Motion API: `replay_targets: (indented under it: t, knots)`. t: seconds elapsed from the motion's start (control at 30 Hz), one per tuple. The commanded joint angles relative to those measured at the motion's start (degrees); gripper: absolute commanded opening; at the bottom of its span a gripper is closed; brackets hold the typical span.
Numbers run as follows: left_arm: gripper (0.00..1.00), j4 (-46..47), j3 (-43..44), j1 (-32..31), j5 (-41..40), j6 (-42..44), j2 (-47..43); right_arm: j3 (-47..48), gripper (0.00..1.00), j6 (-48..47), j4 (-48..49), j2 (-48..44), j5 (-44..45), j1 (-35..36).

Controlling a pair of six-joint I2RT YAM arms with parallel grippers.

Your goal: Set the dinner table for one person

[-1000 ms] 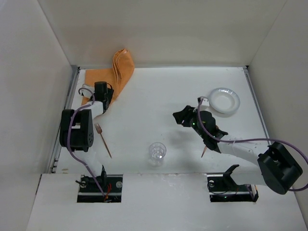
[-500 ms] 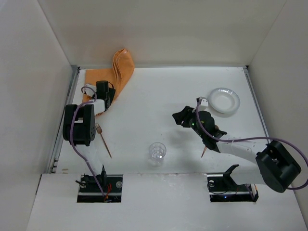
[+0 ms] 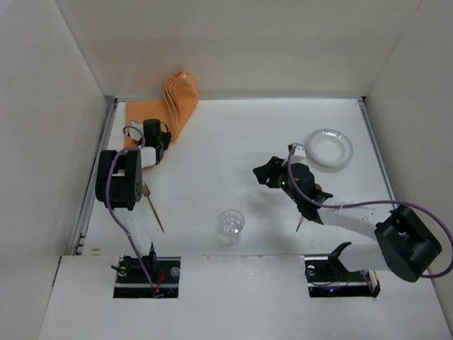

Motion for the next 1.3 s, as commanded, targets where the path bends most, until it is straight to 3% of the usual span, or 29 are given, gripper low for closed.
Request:
replay_targets:
  t: [0.0,0.27,0.6,0.8,1.03,1.13,1.27]
  knots:
    - [0.05,7.0,0.34,-1.36,2.87,0.44,-1.39,1.68,0.56,0.37,2.67,0.86,-0.55,-0.19]
    - [0.03,13.86,-4.67,-7.15,5.67,5.27,-8.51,1.77,0.56,0.1,3.02,1.57,0.41,-0.45]
    - [0.01,16.77,-3.17,-22.35,13.15,13.01,-8.51,0.45,0.56,0.37,1.79,0.43,6.38,-2.03]
    - [0.01,17.73,-4.93,-30.26,14.73,12.22,-7.02,0.19,0.58,1.68,-1.28,0.07,9.99,-4.23]
    - [0.03,23.44,-5.37,-38.18,16.31,5.72,-3.07,0.54,0.59,3.0,-3.31,1.13,11.14,-5.46]
    - [0.07,23.54,-4.94,-40.64,16.58,1.95,-2.19,-0.69,0.59,3.62,-3.05,-0.98,13.41,-6.51]
    - [0.27,23.89,-5.99,-43.1,13.07,-1.31,-2.88,-3.32,0.59,4.76,-3.57,-5.72,15.62,-9.06]
